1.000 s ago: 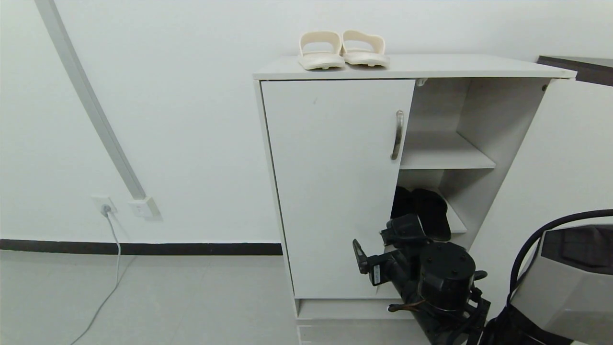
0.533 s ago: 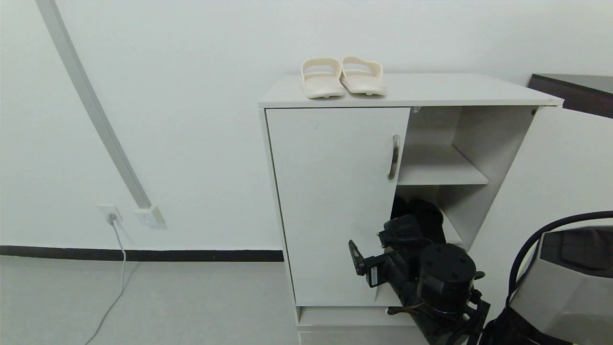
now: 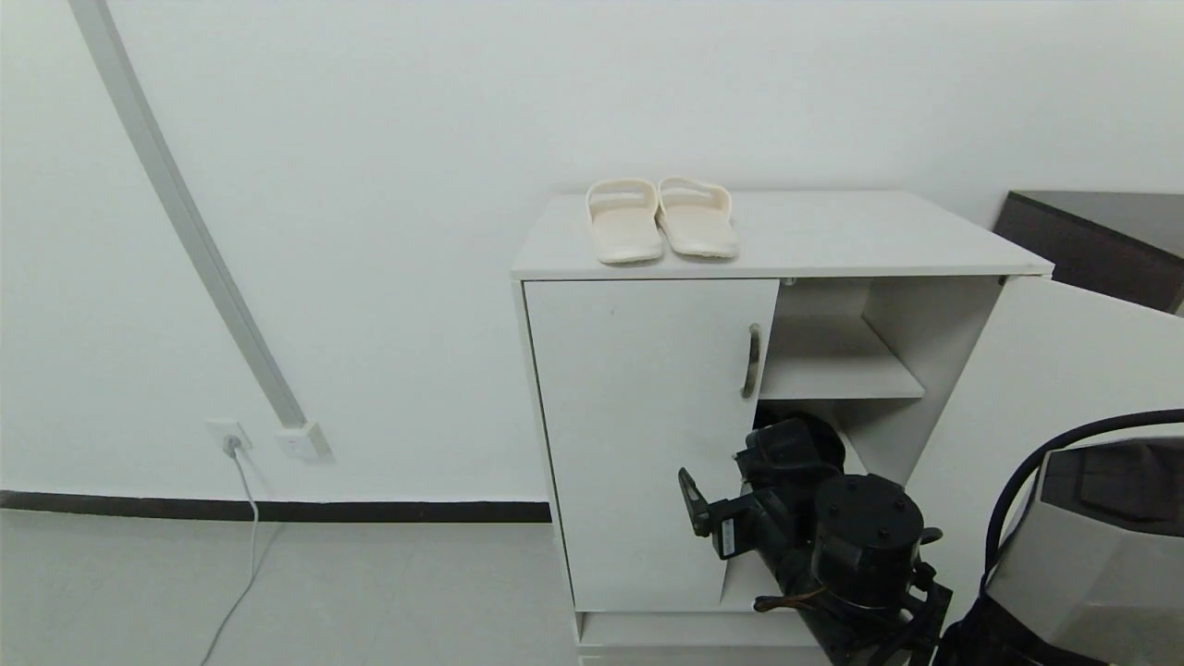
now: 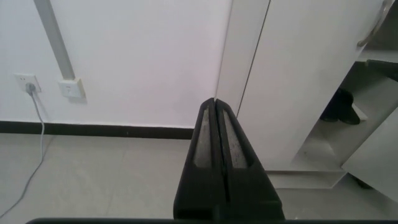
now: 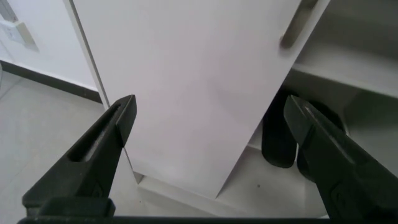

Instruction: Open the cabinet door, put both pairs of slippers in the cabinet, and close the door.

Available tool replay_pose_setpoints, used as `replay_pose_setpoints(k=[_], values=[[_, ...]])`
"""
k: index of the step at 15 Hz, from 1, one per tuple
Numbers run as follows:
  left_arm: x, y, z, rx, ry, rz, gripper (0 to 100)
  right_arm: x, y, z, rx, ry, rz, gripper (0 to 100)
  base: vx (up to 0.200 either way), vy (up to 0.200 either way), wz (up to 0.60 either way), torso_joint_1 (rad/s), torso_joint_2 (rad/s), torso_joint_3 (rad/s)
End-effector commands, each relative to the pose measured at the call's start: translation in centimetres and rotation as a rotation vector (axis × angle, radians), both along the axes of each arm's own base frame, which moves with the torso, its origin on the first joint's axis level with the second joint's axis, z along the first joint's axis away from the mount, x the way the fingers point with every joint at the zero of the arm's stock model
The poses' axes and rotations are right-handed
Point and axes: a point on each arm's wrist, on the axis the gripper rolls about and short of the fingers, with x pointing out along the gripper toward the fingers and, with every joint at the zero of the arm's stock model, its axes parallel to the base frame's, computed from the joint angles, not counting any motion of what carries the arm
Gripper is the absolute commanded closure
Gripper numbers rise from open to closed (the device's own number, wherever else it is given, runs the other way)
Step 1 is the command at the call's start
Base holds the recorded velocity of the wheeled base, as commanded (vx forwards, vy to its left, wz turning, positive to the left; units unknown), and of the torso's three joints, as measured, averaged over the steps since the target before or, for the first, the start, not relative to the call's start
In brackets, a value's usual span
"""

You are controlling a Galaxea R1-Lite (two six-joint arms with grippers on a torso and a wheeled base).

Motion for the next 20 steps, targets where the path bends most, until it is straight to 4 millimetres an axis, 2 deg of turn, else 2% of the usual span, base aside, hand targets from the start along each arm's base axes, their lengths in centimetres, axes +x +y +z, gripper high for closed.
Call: replay_pose_setpoints(k=[1,10,20], values=[[0.0,0.0,0.0,0.0,0.0,0.0,100,0.0,0.0,-0.1,-0.002,0.003,-0.001,0,0.0,0.0,0.0,0.159,-0.48,-0.32],[0.0,0.0,0.0,0.0,0.0,0.0,100,0.2,-0.2,-0.4,-0.011,0.01,-0.009,0,0.0,0.0,0.0,0.193,-0.51,-0.312],[0.0,0.0,0.0,0.004,0.0,-0.001,100,0.5,-0.5,-1.1,-0.024,0.028,0.003,0,0.0,0.0,0.0,0.243,-0.56,-0.314]])
